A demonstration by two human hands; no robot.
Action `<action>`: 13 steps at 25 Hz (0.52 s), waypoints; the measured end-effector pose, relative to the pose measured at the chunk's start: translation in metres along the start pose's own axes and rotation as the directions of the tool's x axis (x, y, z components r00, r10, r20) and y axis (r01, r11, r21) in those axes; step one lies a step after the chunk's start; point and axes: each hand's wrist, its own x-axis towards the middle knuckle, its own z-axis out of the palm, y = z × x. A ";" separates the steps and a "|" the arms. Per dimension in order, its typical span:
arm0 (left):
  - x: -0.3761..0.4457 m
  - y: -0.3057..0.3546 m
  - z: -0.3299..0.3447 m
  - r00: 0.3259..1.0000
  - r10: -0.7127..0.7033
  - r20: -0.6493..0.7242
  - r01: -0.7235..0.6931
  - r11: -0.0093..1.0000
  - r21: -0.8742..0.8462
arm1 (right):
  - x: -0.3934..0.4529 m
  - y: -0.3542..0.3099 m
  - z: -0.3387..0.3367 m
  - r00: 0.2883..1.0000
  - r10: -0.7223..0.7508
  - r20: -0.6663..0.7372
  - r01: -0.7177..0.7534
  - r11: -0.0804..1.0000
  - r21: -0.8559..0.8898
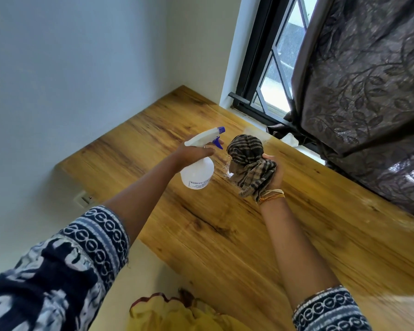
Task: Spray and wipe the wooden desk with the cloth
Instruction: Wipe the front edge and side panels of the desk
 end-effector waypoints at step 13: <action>-0.097 -0.103 -0.097 0.989 0.093 -0.118 -0.050 0.945 0.323 | -0.083 0.117 0.052 0.977 -0.070 -0.202 0.105 0.979 0.172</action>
